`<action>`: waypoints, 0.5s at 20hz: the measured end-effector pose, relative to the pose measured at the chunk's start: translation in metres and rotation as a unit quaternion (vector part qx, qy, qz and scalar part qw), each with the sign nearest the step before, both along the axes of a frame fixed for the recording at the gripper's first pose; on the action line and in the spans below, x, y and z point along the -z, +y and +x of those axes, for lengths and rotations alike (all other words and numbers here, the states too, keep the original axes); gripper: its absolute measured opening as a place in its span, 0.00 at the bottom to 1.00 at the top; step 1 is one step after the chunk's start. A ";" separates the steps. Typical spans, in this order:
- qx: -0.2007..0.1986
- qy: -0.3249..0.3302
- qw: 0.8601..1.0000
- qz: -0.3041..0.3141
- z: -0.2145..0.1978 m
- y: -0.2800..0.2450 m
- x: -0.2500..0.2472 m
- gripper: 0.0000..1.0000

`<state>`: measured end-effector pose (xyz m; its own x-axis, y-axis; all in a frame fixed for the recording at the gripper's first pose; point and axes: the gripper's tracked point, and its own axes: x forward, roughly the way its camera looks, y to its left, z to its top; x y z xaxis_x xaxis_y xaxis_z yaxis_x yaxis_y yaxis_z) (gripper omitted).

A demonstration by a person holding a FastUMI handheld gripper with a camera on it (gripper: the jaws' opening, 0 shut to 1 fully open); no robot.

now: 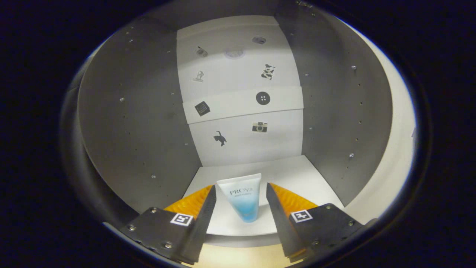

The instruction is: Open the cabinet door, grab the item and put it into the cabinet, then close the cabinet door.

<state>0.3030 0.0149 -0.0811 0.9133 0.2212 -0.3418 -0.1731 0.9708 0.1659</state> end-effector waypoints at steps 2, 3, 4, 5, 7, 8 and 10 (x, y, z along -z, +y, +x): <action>0.006 -0.009 1.000 -0.004 -0.022 -0.005 -0.008 0.86; 0.008 -0.016 1.000 -0.009 -0.036 -0.009 -0.013 0.86; 0.009 -0.022 1.000 -0.015 -0.053 -0.012 -0.018 0.86; 0.010 -0.028 0.999 -0.018 -0.070 -0.016 -0.023 0.87; 0.017 -0.035 0.999 -0.014 -0.109 -0.025 -0.034 0.90; 0.023 -0.041 0.999 -0.012 -0.127 -0.031 -0.040 0.90; 0.036 -0.048 0.998 -0.012 -0.165 -0.045 -0.049 0.92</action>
